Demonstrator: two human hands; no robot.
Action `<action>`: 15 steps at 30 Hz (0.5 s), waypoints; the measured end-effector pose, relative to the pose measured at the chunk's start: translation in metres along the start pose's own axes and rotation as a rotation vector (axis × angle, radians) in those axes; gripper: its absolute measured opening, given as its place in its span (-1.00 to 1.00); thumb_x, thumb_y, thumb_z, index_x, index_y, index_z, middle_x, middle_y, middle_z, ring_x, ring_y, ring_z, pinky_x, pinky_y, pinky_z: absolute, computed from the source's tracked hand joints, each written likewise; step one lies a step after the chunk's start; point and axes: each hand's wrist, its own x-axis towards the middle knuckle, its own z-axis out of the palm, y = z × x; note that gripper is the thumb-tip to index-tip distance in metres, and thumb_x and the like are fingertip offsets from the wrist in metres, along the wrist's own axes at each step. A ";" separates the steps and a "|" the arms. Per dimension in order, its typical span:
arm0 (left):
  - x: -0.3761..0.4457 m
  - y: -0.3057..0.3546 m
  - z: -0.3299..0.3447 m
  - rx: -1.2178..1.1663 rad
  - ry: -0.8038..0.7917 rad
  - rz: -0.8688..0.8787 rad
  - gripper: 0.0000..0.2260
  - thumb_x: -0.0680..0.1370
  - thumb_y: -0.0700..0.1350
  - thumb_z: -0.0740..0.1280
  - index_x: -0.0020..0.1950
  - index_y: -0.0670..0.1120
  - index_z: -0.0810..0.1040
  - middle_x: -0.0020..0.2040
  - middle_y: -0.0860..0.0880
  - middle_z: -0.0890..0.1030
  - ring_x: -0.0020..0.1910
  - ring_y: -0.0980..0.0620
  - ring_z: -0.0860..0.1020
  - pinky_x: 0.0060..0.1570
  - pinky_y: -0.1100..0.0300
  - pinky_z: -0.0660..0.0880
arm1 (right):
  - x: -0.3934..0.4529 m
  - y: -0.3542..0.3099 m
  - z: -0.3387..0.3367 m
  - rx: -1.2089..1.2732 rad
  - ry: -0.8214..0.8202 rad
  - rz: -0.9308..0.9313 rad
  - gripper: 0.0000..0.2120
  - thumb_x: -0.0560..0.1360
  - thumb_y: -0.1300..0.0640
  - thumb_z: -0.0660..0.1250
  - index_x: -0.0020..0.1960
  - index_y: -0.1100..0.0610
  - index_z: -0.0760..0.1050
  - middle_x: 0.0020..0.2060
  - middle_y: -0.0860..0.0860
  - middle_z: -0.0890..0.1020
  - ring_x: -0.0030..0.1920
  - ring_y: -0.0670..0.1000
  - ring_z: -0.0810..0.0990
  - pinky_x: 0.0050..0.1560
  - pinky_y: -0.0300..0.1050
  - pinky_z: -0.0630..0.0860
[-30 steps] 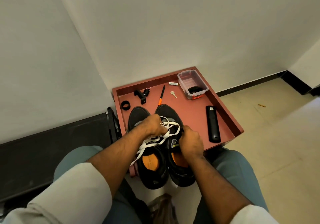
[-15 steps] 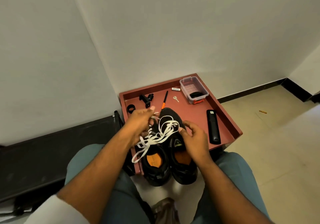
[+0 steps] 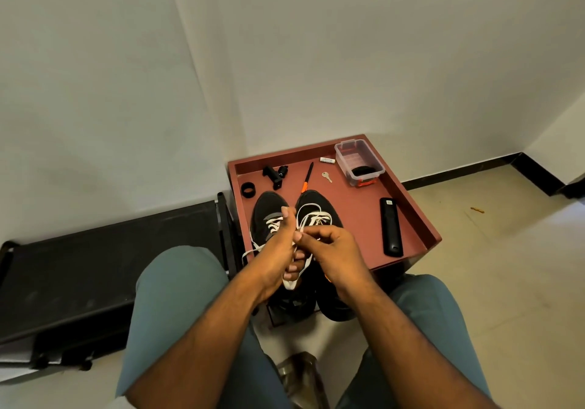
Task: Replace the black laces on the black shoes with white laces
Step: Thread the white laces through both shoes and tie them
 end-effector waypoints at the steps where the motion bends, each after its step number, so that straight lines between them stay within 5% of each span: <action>1: 0.000 0.000 0.000 0.003 -0.025 -0.009 -0.59 0.53 0.37 -0.12 -0.15 0.30 0.48 -0.44 0.04 0.27 -0.46 0.14 0.19 -0.39 0.22 0.10 | 0.000 -0.001 0.001 -0.026 0.006 -0.021 -0.93 0.49 0.19 0.41 -0.10 0.14 0.69 -0.22 0.04 0.71 -0.15 0.04 0.67 -0.04 -0.03 0.61; 3: 0.004 -0.003 -0.002 -0.020 -0.042 -0.004 -0.59 0.56 0.35 -0.08 -0.09 0.34 0.54 -0.40 0.01 0.34 -0.43 0.12 0.24 -0.36 0.22 0.16 | 0.003 -0.003 0.001 -0.006 0.094 -0.048 -0.93 0.48 0.22 0.42 -0.11 0.12 0.68 -0.15 -0.03 0.69 -0.09 -0.02 0.66 0.01 -0.06 0.60; 6: 0.017 -0.011 -0.022 -0.041 0.013 0.051 -0.70 0.59 0.09 0.24 0.31 0.12 0.50 -0.16 -0.11 0.56 -0.33 0.09 0.39 -0.28 0.21 0.36 | 0.009 -0.010 -0.011 0.318 0.264 0.024 -0.86 0.48 0.18 0.40 0.01 0.18 0.65 -0.02 -0.01 0.68 0.00 -0.05 0.65 0.04 -0.14 0.56; 8: 0.020 -0.015 -0.035 0.063 0.050 0.089 -0.80 0.59 -0.12 0.32 0.19 -0.01 0.63 -0.14 -0.13 0.55 -0.36 0.12 0.38 -0.36 0.28 0.37 | 0.013 -0.015 -0.026 0.492 0.340 0.082 -0.89 0.50 0.18 0.37 -0.01 0.18 0.63 -0.13 0.01 0.69 -0.09 -0.03 0.62 -0.03 -0.13 0.53; 11: 0.020 -0.019 -0.044 0.156 0.132 0.113 -0.90 0.56 -0.19 0.36 -0.01 -0.13 0.68 -0.35 -0.02 0.53 -0.42 0.14 0.41 -0.38 0.30 0.37 | 0.023 -0.016 -0.055 0.592 0.460 0.123 -0.91 0.53 0.20 0.34 0.01 0.13 0.58 -0.13 0.01 0.65 -0.12 -0.05 0.59 -0.06 -0.12 0.51; 15: 0.022 -0.019 -0.067 0.370 0.216 0.200 -0.97 0.49 -0.17 0.45 -0.10 -0.09 0.68 -0.18 -0.17 0.67 -0.26 0.00 0.58 -0.18 0.26 0.51 | 0.041 -0.020 -0.101 0.774 0.672 0.088 -0.90 0.61 0.16 0.23 0.06 0.11 0.50 -0.19 0.03 0.66 -0.22 -0.03 0.65 -0.15 -0.13 0.61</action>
